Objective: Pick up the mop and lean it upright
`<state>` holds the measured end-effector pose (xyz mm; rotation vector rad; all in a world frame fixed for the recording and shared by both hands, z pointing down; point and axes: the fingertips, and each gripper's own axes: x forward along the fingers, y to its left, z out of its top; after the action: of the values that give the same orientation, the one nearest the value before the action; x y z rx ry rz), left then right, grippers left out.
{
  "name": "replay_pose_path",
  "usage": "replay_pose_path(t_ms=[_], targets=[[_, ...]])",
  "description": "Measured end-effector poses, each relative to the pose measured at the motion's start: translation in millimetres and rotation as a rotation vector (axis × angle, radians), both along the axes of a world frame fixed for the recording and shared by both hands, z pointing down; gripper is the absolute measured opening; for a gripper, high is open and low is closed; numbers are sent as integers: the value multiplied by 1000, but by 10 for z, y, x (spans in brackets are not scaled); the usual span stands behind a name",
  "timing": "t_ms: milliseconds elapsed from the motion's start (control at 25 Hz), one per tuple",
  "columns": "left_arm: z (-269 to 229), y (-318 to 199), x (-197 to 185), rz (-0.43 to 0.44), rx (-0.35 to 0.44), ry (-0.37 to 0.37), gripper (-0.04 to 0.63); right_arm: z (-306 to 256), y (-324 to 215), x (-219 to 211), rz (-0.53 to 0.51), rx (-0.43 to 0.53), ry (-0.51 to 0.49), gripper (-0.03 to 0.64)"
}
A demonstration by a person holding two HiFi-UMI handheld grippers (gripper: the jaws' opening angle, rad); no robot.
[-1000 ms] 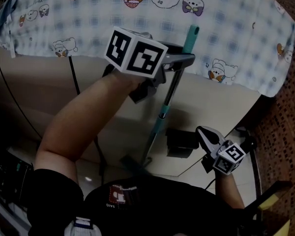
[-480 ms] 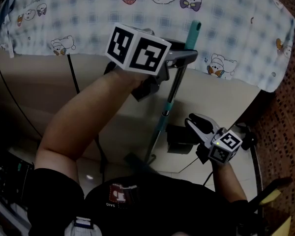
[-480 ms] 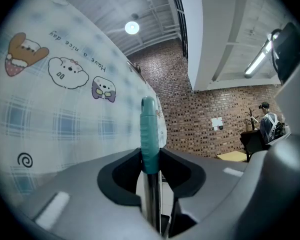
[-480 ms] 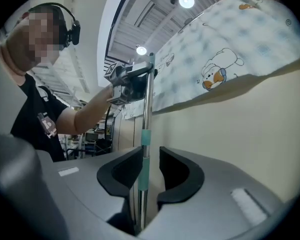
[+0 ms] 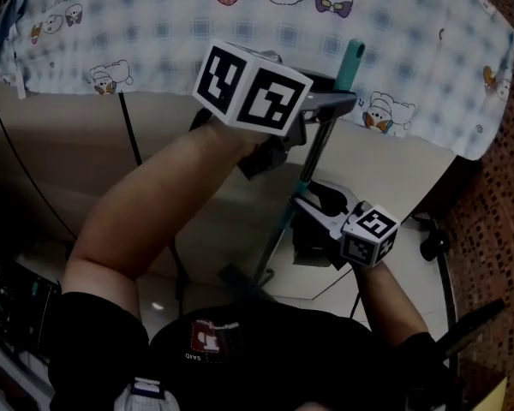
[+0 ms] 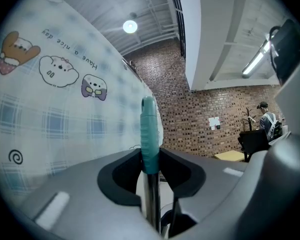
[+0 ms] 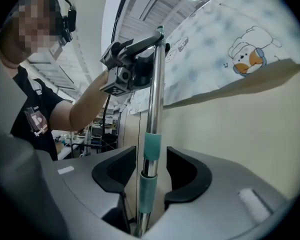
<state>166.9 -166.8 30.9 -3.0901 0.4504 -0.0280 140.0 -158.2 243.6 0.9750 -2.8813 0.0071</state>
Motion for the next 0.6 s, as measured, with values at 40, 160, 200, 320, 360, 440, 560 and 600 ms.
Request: replay_pose_path(t_ms=[40, 160, 200, 320, 360, 440, 560, 600], targets=[[4, 4, 4, 2, -1, 1, 115, 4, -7, -47, -1, 7, 7, 200], [17, 0, -14, 3, 0, 9, 115, 6, -45, -90, 6, 8, -23, 116], [27, 2, -28, 3, 5, 12, 117, 24, -49, -89, 0, -2, -38, 112], [79, 36, -71, 21, 22, 20, 121, 138, -66, -81, 5, -24, -37, 110], [96, 56, -88, 37, 24, 23, 126, 187, -83, -71, 12, -32, -34, 109], [169, 88, -144, 59, 30, 19, 168, 277, -98, -60, 20, -45, -31, 109], [428, 74, -315, 49, 24, 5, 172, 409, -88, -59, 26, -59, -18, 109], [535, 54, -395, 40, 11, 6, 172, 452, -92, -54, 29, -64, -13, 108]])
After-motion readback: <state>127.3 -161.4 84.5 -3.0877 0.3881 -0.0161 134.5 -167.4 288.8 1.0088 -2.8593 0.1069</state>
